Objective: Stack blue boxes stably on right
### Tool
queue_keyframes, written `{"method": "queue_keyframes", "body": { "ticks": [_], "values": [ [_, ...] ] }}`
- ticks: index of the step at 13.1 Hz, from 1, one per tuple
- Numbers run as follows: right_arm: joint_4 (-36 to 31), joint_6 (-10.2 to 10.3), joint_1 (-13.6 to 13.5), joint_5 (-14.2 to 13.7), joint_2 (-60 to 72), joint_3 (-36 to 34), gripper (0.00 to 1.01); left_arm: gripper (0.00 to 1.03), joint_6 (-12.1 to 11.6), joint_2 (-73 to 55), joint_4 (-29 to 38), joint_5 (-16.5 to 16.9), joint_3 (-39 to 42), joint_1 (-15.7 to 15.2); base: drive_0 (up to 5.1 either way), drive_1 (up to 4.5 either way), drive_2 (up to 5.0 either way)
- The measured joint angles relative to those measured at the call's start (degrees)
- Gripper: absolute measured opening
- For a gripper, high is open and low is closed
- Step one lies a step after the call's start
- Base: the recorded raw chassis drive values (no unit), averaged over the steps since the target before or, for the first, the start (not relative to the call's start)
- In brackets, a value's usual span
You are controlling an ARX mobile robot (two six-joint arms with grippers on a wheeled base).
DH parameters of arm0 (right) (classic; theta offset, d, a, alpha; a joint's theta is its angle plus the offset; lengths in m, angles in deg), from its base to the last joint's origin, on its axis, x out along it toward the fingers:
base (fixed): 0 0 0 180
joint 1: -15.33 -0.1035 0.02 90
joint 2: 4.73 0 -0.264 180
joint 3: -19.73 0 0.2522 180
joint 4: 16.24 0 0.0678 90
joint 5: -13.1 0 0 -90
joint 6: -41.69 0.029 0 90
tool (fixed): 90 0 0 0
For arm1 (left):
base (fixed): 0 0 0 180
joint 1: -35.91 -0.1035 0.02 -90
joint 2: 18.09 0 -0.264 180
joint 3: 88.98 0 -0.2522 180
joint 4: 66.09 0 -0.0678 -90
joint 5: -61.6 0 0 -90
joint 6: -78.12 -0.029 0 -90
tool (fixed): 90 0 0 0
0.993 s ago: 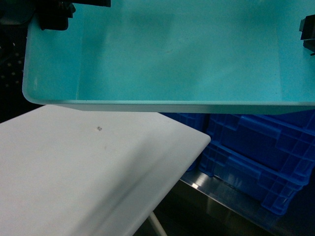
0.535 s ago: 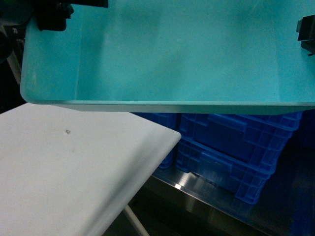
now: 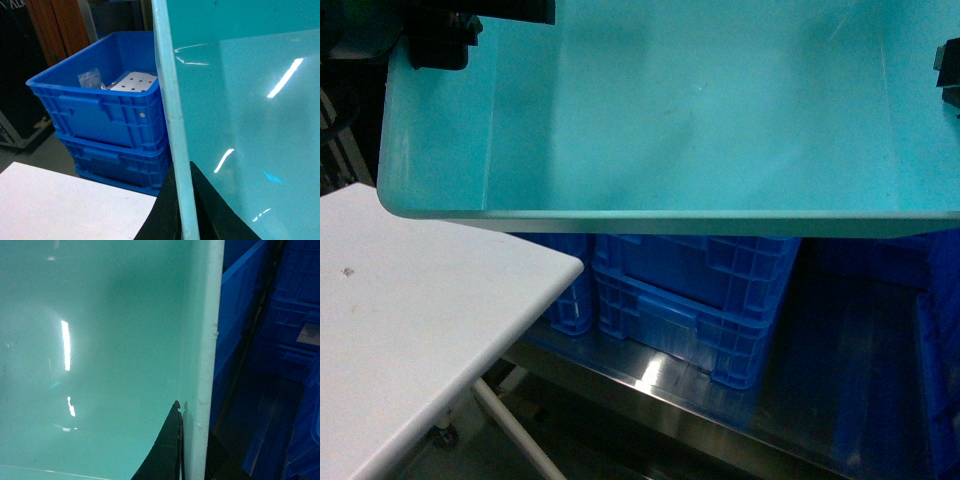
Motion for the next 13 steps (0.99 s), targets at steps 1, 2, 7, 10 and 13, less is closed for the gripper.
{"method": "queue_keyframes", "body": {
  "ticks": [1, 2, 7, 10, 13],
  "values": [
    [-0.3, 0.0, -0.1, 0.1, 0.0, -0.1, 0.02, 0.02, 0.0, 0.0, 0.0, -0.1, 0.0, -0.1, 5.0, -2.33, -2.3],
    [-0.3, 0.0, -0.1, 0.1, 0.0, -0.1, 0.02, 0.02, 0.0, 0.0, 0.1, -0.3, 0.0, -0.2, 4.7, -2.67, -2.7],
    [-0.4, 0.0, -0.1, 0.0, 0.0, -0.1, 0.02, 0.02, 0.0, 0.0, 0.2, -0.2, 0.0, -0.1, 4.9, -2.48, -2.5],
    [-0.3, 0.0, -0.1, 0.1, 0.0, -0.1, 0.02, 0.02, 0.0, 0.0, 0.1, -0.2, 0.0, -0.1, 4.9, -2.48, -2.5],
    [-0.4, 0.0, -0.1, 0.0, 0.0, -0.1, 0.02, 0.02, 0.0, 0.0, 0.1, -0.2, 0.0, -0.1, 4.9, -2.48, -2.5]
  ]
}}
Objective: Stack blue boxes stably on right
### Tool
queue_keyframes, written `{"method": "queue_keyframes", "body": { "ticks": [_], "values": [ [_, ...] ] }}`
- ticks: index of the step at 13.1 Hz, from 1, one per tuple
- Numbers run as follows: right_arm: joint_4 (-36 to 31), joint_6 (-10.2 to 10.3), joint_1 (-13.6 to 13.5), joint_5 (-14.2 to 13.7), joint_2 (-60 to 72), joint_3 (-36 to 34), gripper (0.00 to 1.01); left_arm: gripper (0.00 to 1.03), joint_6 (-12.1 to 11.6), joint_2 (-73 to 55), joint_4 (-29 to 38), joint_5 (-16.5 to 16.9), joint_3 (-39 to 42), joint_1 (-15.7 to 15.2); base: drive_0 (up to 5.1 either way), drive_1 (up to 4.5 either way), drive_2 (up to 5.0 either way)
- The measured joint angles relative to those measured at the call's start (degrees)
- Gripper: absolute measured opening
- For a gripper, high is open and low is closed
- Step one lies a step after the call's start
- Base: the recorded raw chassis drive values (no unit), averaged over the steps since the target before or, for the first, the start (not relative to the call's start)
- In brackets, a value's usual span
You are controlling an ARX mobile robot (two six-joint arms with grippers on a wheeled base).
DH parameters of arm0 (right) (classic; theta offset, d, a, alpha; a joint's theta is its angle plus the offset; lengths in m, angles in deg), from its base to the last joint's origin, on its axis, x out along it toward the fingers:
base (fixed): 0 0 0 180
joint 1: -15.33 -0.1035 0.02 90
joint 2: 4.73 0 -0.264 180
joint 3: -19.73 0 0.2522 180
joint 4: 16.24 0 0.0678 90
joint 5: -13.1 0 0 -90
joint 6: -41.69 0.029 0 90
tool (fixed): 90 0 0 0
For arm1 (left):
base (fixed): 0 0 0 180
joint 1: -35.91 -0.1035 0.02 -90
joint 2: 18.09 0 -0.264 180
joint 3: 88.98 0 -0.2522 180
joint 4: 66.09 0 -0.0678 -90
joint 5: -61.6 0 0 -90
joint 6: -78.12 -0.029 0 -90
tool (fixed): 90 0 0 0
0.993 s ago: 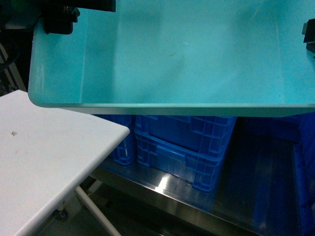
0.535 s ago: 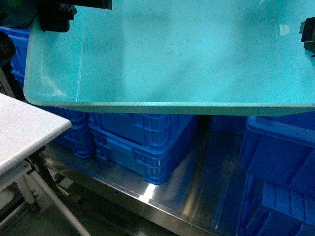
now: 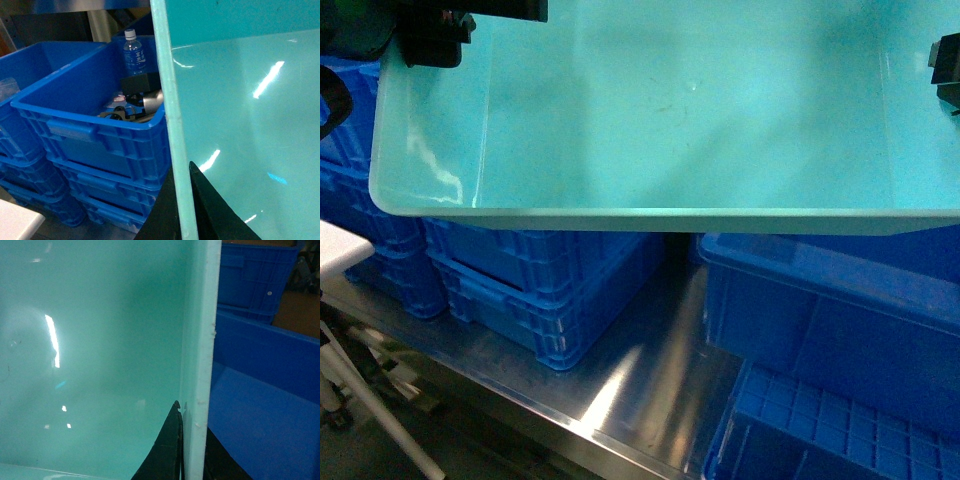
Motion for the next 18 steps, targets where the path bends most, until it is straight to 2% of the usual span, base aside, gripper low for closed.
{"method": "queue_keyframes", "body": {
  "ticks": [3, 15, 18],
  "values": [
    [0.0, 0.0, 0.0, 0.0, 0.0, 0.0, 0.02, 0.02, 0.0, 0.0, 0.0, 0.0, 0.0, 0.0, 4.9, -2.48, -2.5],
    [0.0, 0.0, 0.3, 0.1, 0.0, 0.0, 0.02, 0.02, 0.0, 0.0, 0.0, 0.1, 0.0, 0.0, -1.5, -1.54, -1.5],
    [0.1, 0.0, 0.3, 0.1, 0.0, 0.0, 0.02, 0.02, 0.0, 0.0, -0.1, 0.1, 0.0, 0.0, -0.1, 1.26, -1.5]
  ]
}}
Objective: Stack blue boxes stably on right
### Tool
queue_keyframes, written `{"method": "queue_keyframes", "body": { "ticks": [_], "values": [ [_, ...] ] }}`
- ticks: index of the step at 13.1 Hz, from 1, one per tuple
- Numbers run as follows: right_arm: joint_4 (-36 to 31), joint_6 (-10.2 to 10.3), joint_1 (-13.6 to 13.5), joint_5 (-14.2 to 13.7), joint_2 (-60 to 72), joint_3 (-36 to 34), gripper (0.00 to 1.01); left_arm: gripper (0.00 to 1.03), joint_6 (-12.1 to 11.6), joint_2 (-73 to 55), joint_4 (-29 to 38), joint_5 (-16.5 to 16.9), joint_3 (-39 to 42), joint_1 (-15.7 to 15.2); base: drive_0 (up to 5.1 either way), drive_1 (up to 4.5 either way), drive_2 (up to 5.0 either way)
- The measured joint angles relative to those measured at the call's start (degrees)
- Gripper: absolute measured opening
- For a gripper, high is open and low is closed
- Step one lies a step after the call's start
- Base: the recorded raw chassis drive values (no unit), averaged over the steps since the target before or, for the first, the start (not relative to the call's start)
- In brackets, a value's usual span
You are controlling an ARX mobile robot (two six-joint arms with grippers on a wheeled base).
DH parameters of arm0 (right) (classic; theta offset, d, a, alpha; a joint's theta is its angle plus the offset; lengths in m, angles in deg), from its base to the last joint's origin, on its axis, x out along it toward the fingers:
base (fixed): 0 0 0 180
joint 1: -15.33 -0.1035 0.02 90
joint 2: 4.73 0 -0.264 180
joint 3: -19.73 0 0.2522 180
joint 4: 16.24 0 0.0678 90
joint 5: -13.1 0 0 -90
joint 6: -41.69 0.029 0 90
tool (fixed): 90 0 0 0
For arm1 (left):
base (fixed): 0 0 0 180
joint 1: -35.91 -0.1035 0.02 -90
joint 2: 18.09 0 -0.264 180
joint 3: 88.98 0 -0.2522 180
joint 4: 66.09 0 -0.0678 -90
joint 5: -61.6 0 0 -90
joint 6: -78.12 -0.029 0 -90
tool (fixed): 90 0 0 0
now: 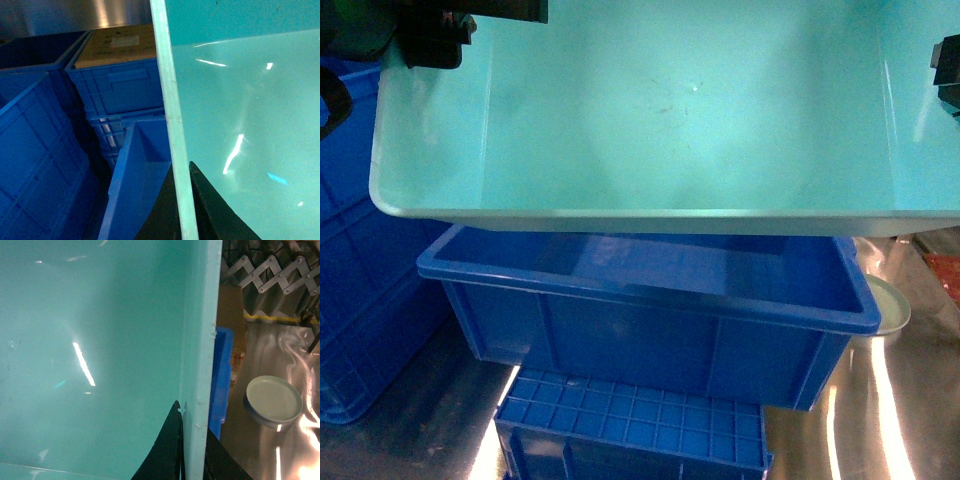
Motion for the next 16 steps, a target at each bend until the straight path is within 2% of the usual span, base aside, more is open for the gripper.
{"method": "queue_keyframes", "body": {
  "ticks": [16],
  "values": [
    [0.0, 0.0, 0.0, 0.0, 0.2, 0.0, 0.02, 0.02, 0.0, -0.1, 0.1, 0.0, 0.0, 0.0, -0.1, 4.08, -4.2]
  ]
}}
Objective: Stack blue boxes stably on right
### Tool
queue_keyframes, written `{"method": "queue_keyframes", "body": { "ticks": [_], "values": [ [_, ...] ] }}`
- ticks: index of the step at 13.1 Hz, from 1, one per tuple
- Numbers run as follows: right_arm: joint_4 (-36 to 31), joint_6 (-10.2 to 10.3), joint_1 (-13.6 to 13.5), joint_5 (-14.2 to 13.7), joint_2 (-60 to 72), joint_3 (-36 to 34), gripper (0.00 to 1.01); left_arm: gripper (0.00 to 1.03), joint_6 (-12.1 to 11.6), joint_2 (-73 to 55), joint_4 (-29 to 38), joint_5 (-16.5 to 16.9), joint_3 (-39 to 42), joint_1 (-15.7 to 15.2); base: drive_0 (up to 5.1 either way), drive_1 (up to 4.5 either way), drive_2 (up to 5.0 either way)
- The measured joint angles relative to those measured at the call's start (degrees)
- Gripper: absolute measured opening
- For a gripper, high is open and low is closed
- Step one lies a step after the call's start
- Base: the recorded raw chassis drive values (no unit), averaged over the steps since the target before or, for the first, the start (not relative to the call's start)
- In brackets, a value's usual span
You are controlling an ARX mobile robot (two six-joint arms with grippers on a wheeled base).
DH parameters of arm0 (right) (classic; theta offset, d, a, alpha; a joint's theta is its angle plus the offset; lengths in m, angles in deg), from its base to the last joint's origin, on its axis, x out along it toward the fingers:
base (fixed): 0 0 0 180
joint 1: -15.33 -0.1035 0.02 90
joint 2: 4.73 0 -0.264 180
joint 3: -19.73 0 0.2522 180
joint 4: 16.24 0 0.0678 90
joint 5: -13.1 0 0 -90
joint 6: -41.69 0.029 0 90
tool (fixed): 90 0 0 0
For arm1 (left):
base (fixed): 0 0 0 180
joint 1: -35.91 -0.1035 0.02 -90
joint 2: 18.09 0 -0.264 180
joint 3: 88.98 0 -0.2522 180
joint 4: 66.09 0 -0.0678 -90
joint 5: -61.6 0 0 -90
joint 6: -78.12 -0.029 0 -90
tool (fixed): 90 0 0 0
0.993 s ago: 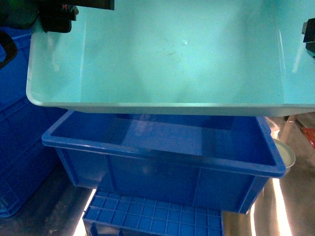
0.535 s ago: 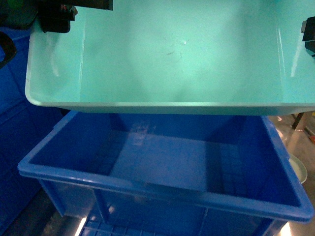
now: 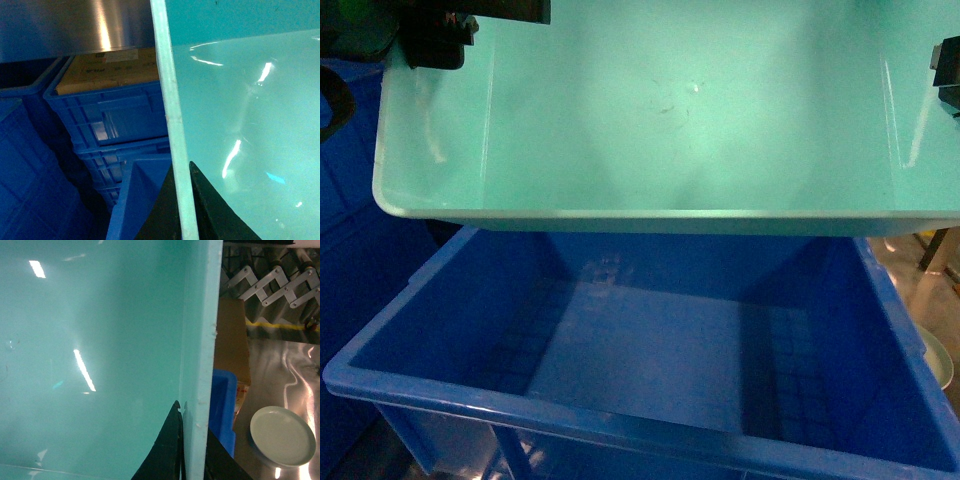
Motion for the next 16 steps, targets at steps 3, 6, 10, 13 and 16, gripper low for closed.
{"method": "queue_keyframes", "body": {
  "ticks": [3, 6, 10, 13, 16],
  "values": [
    [2.7, -0.8, 0.4, 2.1, 4.2, 1.9, 0.02, 0.02, -0.5, -4.2, -6.0, 2.7, -5.6, -1.9, 0.0, 1.36, -1.4],
    [14.1, -0.9, -0.7, 4.9, 12.3, 7.1, 0.02, 0.02, 0.7, -12.2, -20.4, 4.3, -12.3, -4.2, 0.0, 0.0, 0.0],
    [26.0, -1.7, -0.1, 8.2, 22.2, 17.3, 0.02, 0.02, 6.2, -21.5, -34.9, 10.4, -22.4, -7.2, 0.0, 0.0, 0.0],
    [32.3, -1.2, -3.7, 7.3, 29.9, 27.8, 0.02, 0.02, 4.7, -26.3, -41.8, 12.4, -28.5, -11.4, 0.0, 0.0, 0.0],
    [32.5, -1.1, -4.3, 6.6, 30.4, 28.3, 0.02, 0.02, 4.3, -26.5, -42.3, 12.5, -28.3, -12.0, 0.0, 0.0, 0.0]
  ]
}}
